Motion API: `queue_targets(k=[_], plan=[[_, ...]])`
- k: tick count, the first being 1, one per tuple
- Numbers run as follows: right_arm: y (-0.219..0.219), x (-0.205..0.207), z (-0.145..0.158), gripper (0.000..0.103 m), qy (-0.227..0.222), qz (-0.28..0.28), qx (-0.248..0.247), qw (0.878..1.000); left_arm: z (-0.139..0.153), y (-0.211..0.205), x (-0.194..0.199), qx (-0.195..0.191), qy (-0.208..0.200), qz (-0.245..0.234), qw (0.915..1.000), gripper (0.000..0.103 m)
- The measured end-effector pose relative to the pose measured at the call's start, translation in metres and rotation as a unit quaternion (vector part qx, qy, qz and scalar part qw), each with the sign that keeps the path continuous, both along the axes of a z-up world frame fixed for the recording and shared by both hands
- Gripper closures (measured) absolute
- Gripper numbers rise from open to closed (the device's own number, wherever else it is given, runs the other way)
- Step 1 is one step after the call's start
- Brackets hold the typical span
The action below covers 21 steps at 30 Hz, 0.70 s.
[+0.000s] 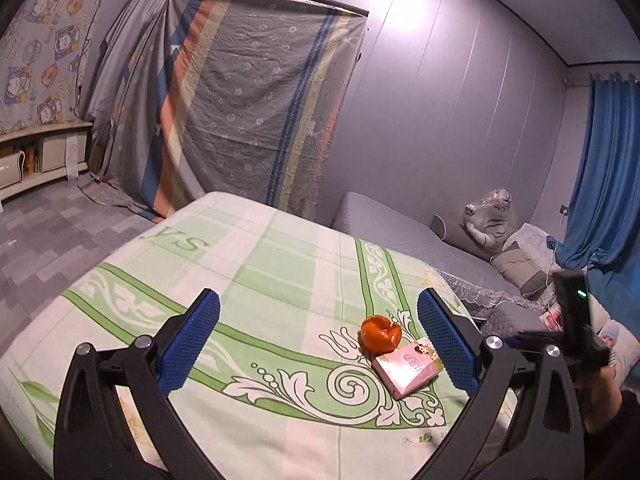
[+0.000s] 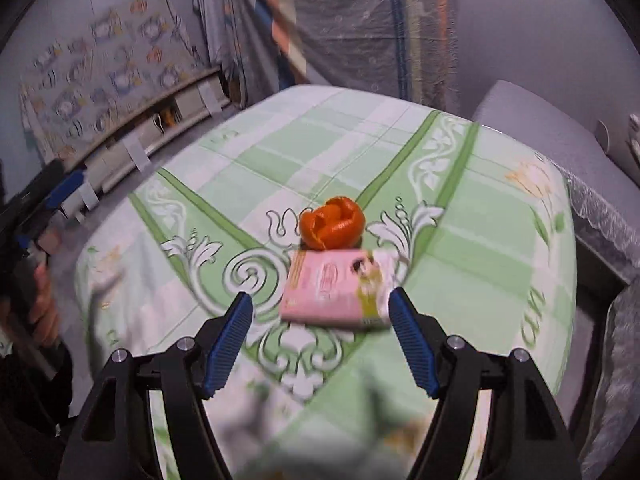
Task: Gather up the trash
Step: 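Grasp the small orange peel with the right gripper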
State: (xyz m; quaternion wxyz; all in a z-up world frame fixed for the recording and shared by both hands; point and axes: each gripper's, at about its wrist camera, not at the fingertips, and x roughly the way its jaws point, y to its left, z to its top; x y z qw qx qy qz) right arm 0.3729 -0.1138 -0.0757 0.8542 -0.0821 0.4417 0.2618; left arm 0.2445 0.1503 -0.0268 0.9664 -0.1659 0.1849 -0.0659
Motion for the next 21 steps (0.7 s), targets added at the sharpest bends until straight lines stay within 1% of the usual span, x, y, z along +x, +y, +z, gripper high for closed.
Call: queue_targets(k=[2,5,8,9,10,11,14,16,17,18,20,21], plan=[[0.022,0.024,-0.010,0.036,0.007,-0.001,-0.032,0.999,-0.005,0.000,0.004,-0.010,0.008,-0.010,0.9999,0.008],[0.047,0.049,-0.024,0.036,0.015,0.004,-0.083,0.996,-0.013,-0.002,0.014,-0.007,0.025,-0.019,0.9995,0.008],[0.060,0.072,-0.045,0.036,0.046,0.002,-0.107,0.993,-0.020,-0.002,0.017,0.000,0.039,-0.023,0.9990,0.008],[0.064,0.077,-0.049,0.035,0.051,0.002,-0.115,0.992,-0.022,-0.001,0.018,0.000,0.041,-0.025,0.9989,0.008],[0.068,0.083,-0.055,0.031,0.054,-0.001,-0.128,0.990,-0.024,-0.001,0.020,0.000,0.043,-0.025,0.9987,0.008],[0.068,0.087,-0.059,0.031,0.060,-0.004,-0.132,0.989,-0.026,-0.001,0.020,0.000,0.044,-0.025,0.9987,0.008],[0.068,0.098,-0.066,0.031,0.084,-0.018,-0.121,0.989,-0.028,0.000,0.022,-0.002,0.046,-0.026,0.9986,0.008],[0.067,0.103,-0.070,0.032,0.092,-0.023,-0.121,0.988,-0.030,-0.002,0.023,0.002,0.049,-0.027,0.9984,0.008],[0.068,0.104,-0.072,0.037,0.095,-0.025,-0.121,0.988,-0.030,-0.003,0.024,0.004,0.050,-0.027,0.9984,0.008],[0.068,0.105,-0.073,0.048,0.098,-0.028,-0.116,0.988,-0.031,-0.004,0.025,0.006,0.052,-0.028,0.9982,0.008],[0.066,0.107,-0.072,0.057,0.101,-0.035,-0.103,0.989,-0.033,-0.006,0.027,0.010,0.057,-0.030,0.9979,0.008],[0.066,0.107,-0.068,0.063,0.097,-0.033,-0.101,0.990,-0.033,-0.007,0.027,0.011,0.059,-0.029,0.9978,0.008]])
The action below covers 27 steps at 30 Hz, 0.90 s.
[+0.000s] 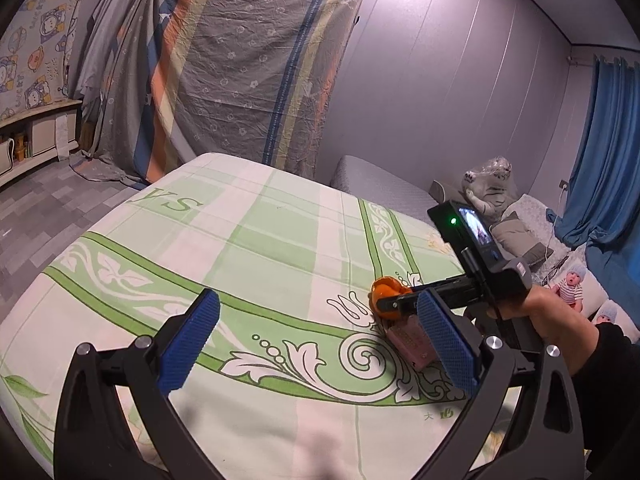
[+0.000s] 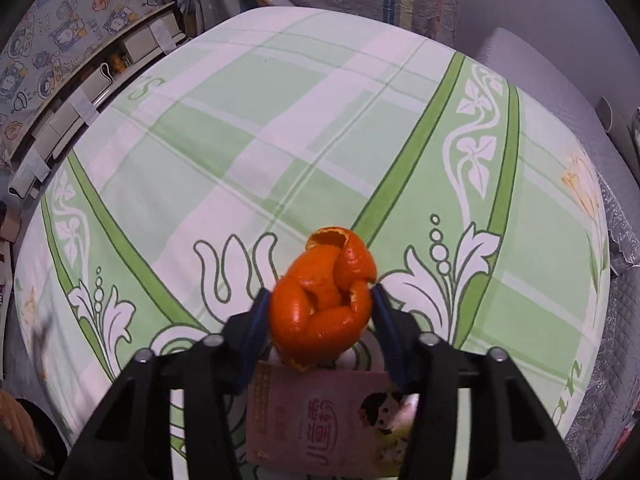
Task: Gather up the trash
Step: 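Grasp the small orange peel with the right gripper, then grasp the pink drink carton with the left gripper while the right gripper holds the peel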
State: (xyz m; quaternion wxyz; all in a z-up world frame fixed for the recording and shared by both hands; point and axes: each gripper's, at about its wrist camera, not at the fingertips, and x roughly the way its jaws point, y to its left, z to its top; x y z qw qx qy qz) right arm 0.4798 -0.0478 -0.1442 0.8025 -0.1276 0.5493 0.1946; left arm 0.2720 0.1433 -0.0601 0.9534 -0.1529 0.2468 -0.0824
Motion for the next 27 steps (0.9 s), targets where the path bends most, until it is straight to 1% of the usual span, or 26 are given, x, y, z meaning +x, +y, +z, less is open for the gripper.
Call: queue_targets(k=[1,3,5,6,9,10,13,14,16,17,18,20,22,23,25,27], plan=[[0.001,0.001,0.002,0.068,-0.002,0.002,0.002,1.000,0.000,-0.001,0.001,0.002,0.002,0.001,1.0000,0.008],[-0.001,0.002,0.003,0.074,-0.002,0.001,0.009,1.000,0.000,-0.003,0.002,0.007,0.004,0.001,1.0000,0.008],[-0.007,0.003,0.006,0.077,0.001,-0.005,0.028,1.000,0.001,-0.008,0.003,0.016,0.004,-0.003,0.9999,0.008],[-0.012,0.002,0.009,0.078,0.006,-0.012,0.047,0.999,0.002,-0.011,0.003,0.025,0.002,-0.007,0.9997,0.008],[-0.030,-0.003,0.025,0.079,-0.001,-0.023,0.094,0.995,0.004,-0.028,0.009,0.070,-0.005,-0.028,0.9971,0.008],[-0.041,-0.005,0.033,0.079,-0.001,-0.032,0.121,0.992,0.005,-0.037,0.012,0.090,-0.009,-0.041,0.9950,0.008],[-0.073,-0.015,0.055,0.079,-0.016,-0.051,0.174,0.983,0.005,-0.060,0.021,0.132,-0.026,-0.086,0.9873,0.008],[-0.084,-0.019,0.062,0.079,-0.020,-0.057,0.190,0.980,0.003,-0.073,0.026,0.156,-0.028,-0.104,0.9819,0.008],[-0.110,-0.032,0.076,0.079,-0.027,-0.069,0.225,0.972,-0.001,-0.094,0.036,0.185,-0.027,-0.158,0.9695,0.008],[-0.122,-0.040,0.081,0.079,-0.030,-0.075,0.240,0.967,-0.005,-0.109,0.043,0.200,-0.021,-0.205,0.9580,0.008],[-0.135,-0.048,0.087,0.079,-0.036,-0.081,0.250,0.964,-0.007,-0.118,0.046,0.204,-0.024,-0.236,0.9499,0.008],[-0.160,-0.066,0.096,0.079,-0.048,-0.094,0.268,0.958,-0.015,-0.138,0.054,0.219,-0.015,-0.294,0.9305,0.008],[-0.184,-0.085,0.103,0.079,-0.057,-0.105,0.283,0.952,-0.022,-0.156,0.060,0.241,-0.009,-0.349,0.9056,0.009],[-0.194,-0.093,0.105,0.079,-0.063,-0.111,0.286,0.950,-0.028,-0.167,0.064,0.259,-0.006,-0.375,0.8902,0.009],[-0.210,-0.107,0.108,0.079,-0.073,-0.121,0.291,0.946,-0.035,-0.182,0.071,0.279,-0.003,-0.412,0.8675,0.009],[-0.227,-0.124,0.111,0.079,-0.082,-0.128,0.302,0.941,-0.039,-0.189,0.082,0.278,0.007,-0.428,0.8601,0.009]])
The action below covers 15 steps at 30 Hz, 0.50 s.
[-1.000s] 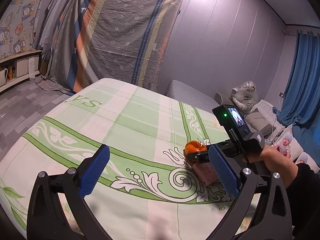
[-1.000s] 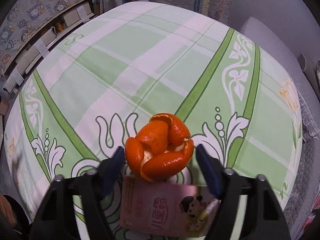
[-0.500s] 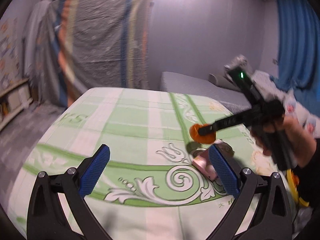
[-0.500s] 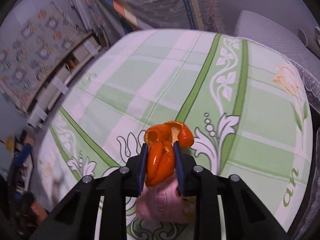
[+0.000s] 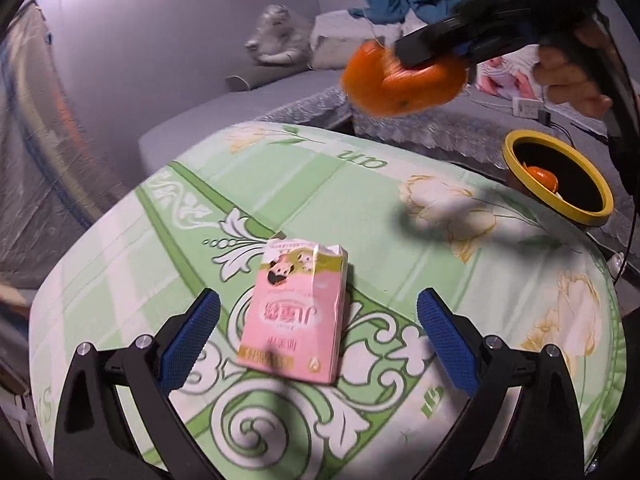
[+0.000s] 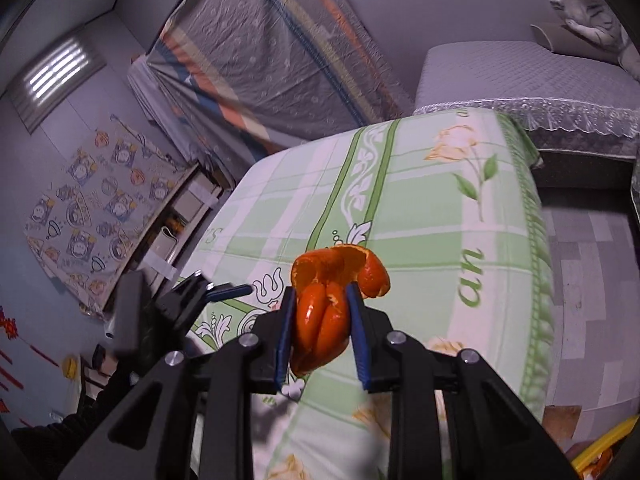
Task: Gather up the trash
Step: 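Grasp the pink drink carton with the left gripper while the right gripper holds the peel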
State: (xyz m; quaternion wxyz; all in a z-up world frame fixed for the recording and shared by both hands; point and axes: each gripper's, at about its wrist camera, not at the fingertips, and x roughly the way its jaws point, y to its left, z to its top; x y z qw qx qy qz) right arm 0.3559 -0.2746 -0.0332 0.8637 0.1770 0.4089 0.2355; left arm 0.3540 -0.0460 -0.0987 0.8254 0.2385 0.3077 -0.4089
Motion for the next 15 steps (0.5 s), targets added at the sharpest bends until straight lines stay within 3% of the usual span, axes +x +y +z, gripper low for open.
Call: queue_targets(k=[7,15], plan=[[-0.032,-0.037,0.007,0.079,-0.022,-0.020,0.022,0.999,-0.015,-0.013,0.039,0.011,0.043,0.007,0.9990,0.009],[-0.043,-0.048,0.003,0.079,-0.029,-0.028,0.043,0.998,-0.032,-0.033,0.047,0.047,0.056,-0.021,0.9971,0.010]])
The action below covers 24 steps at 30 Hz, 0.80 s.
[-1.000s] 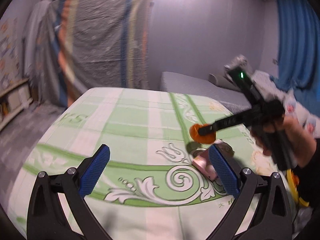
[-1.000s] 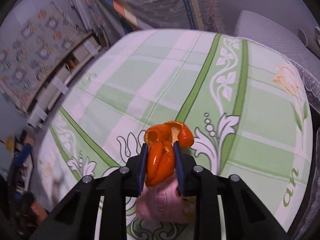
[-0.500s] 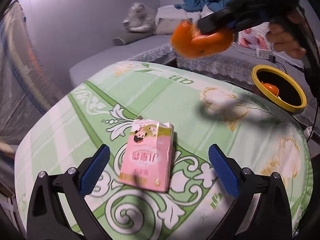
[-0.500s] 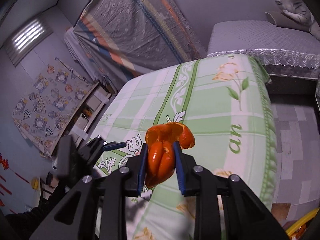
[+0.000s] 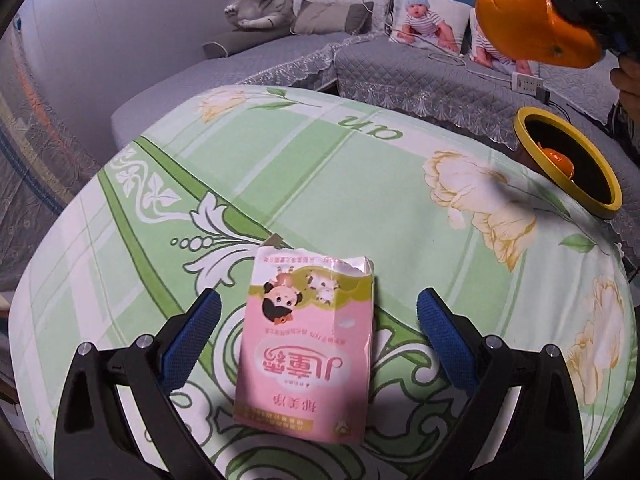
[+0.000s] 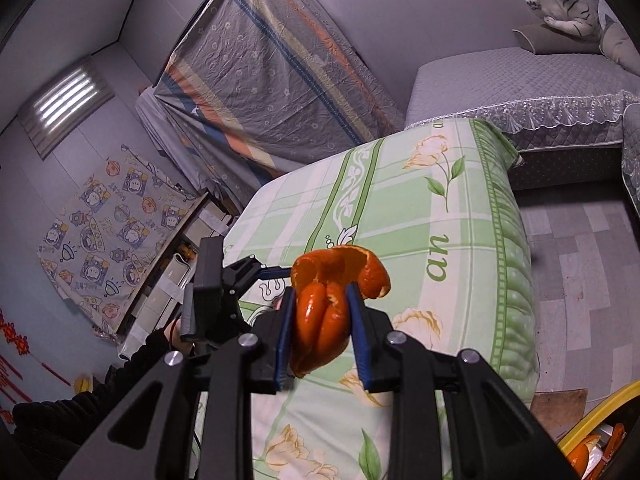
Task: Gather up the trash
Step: 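Grasp the pink drink carton with the left gripper while the right gripper holds the peel, then carry the pink carton and orange peel over the yellow bin and open both grippers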
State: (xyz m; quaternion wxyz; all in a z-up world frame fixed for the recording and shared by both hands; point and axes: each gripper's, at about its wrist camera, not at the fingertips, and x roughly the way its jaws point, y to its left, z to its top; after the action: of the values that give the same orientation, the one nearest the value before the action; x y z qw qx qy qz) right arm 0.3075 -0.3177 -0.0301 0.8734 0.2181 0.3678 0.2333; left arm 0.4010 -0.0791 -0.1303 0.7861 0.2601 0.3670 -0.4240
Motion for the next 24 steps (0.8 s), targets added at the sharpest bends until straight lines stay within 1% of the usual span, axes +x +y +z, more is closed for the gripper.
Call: queue_targets(k=[2,3,6,7,9,10,13,16,19,22,24], plan=[[-0.001,0.000,0.000,0.079,-0.001,0.001,0.005,1.000,-0.003,-0.002,0.003,0.004,0.007,0.000,1.0000,0.024],[-0.002,-0.002,0.001,0.079,-0.002,-0.003,0.007,1.000,-0.005,-0.004,0.005,0.009,0.018,-0.002,0.9998,0.037],[-0.003,-0.004,0.002,0.079,-0.003,-0.005,0.011,1.000,-0.011,-0.006,0.005,0.016,0.020,-0.007,0.9996,0.045],[-0.003,-0.005,0.003,0.079,-0.004,-0.005,0.009,1.000,-0.007,-0.003,0.005,0.006,0.016,-0.003,0.9998,0.050],[-0.003,-0.008,0.004,0.079,-0.007,-0.008,0.008,1.000,0.003,0.005,0.005,-0.017,0.020,0.005,0.9996,0.055],[-0.003,-0.010,0.005,0.079,-0.008,-0.008,0.007,1.000,0.009,0.011,0.003,-0.028,0.020,0.009,0.9994,0.057],[-0.004,-0.015,0.009,0.079,-0.013,-0.009,0.005,1.000,0.024,0.021,-0.008,-0.039,0.003,0.014,0.9991,0.059],[-0.005,-0.024,0.013,0.079,-0.020,-0.011,0.004,1.000,0.044,0.030,-0.027,-0.062,-0.027,0.041,0.9969,0.059],[-0.009,-0.035,0.015,0.079,-0.023,-0.022,0.004,1.000,0.069,0.032,-0.051,-0.093,-0.055,0.084,0.9906,0.059],[-0.020,-0.051,0.015,0.079,-0.020,-0.043,0.006,0.999,0.088,0.020,-0.075,-0.105,-0.086,0.113,0.9843,0.059],[-0.029,-0.061,0.013,0.079,-0.018,-0.058,0.008,0.998,0.101,0.010,-0.090,-0.120,-0.094,0.127,0.9801,0.059]])
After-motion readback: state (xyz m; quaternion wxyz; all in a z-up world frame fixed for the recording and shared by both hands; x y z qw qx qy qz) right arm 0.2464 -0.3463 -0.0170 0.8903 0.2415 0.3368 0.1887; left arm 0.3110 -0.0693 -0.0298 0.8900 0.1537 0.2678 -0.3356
